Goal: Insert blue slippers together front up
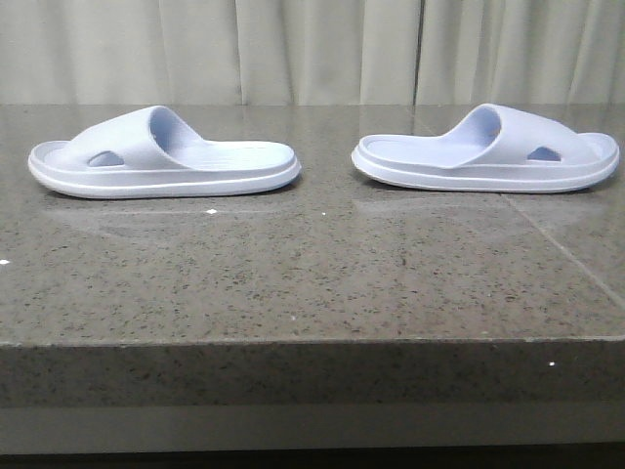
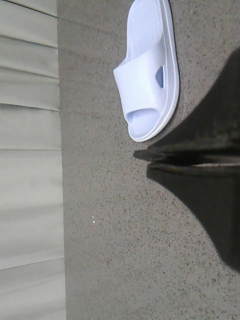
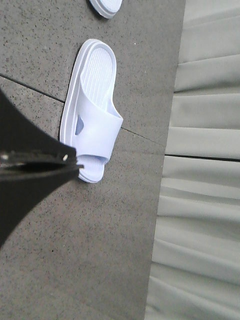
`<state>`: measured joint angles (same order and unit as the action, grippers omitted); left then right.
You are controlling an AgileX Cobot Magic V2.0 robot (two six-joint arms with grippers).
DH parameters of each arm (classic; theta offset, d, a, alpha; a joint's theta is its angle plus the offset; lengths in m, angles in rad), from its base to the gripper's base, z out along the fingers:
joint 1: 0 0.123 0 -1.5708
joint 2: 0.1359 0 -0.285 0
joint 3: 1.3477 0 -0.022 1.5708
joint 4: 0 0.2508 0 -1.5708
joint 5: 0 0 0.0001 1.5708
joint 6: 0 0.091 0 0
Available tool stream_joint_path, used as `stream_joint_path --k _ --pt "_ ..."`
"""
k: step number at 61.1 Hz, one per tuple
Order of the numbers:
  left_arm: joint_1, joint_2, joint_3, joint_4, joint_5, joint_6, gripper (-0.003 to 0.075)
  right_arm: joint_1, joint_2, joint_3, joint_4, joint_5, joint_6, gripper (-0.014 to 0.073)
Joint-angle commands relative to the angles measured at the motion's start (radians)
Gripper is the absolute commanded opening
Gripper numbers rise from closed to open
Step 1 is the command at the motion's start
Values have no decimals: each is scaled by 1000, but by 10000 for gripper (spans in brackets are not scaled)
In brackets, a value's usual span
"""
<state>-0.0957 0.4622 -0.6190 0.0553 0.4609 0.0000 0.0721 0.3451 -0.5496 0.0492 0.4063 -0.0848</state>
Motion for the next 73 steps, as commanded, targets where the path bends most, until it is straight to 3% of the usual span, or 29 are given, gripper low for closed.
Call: stream_joint_path --k 1,5,11,19,24,37,55,73 --pt "2 23 -43 -12 -74 -12 -19 -6 48 -49 -17 -74 -6 -60" --pt "2 23 -43 -23 -74 -12 -15 -6 49 -49 -17 -85 -6 -48" --pt "2 23 -43 -39 -72 -12 92 -6 48 -49 -17 -84 -6 88" --pt "2 23 -43 -47 -72 -12 512 -6 48 -49 -17 -83 -6 498" --pt "2 23 -43 -55 -74 -12 716 -6 48 -49 -18 -83 -6 670" --pt "2 23 -43 -55 -74 -12 589 -6 48 -49 -18 -83 -6 642" --pt "2 62 -44 -72 -102 -16 517 -6 48 -49 -18 -70 -6 642" --pt "13 406 -212 -116 -167 -19 495 -6 48 -49 -9 -58 -6 642"
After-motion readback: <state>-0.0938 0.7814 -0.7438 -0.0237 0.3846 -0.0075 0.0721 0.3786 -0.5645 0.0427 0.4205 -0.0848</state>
